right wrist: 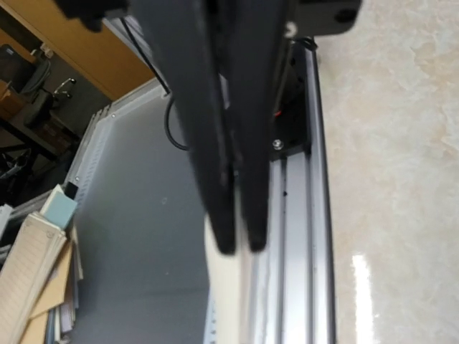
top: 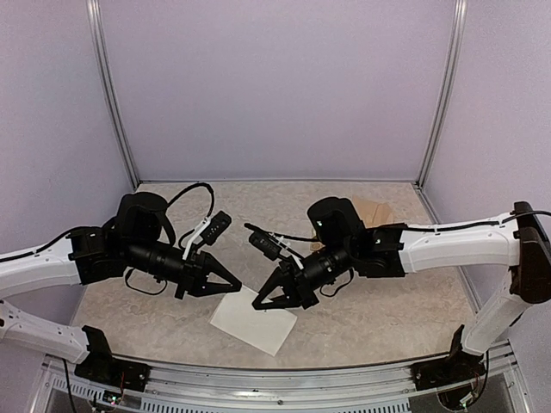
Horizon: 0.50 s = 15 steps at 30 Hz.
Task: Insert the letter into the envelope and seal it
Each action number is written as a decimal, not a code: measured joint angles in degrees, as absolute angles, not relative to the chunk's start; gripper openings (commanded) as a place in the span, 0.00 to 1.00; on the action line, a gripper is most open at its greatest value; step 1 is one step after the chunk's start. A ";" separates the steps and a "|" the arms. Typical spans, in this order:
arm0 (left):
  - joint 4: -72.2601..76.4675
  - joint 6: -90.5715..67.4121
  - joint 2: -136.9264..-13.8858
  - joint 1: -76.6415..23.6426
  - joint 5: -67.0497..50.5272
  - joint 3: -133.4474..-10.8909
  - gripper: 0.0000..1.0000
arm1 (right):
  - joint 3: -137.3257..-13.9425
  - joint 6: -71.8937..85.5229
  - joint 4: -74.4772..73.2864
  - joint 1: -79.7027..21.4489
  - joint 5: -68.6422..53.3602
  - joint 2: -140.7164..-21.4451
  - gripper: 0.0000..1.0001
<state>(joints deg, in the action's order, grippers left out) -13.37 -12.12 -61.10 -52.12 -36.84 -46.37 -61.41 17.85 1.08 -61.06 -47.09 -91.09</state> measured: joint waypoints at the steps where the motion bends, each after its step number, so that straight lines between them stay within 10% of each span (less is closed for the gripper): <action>1: -13.45 -11.99 -61.06 -52.10 -37.04 -46.37 0.00 | -61.12 17.93 1.23 -61.12 -47.16 -90.80 0.09; 15: -14.96 -11.00 -58.41 -50.09 -37.17 -45.87 0.00 | -55.51 21.12 3.88 -59.81 -46.63 -86.21 0.00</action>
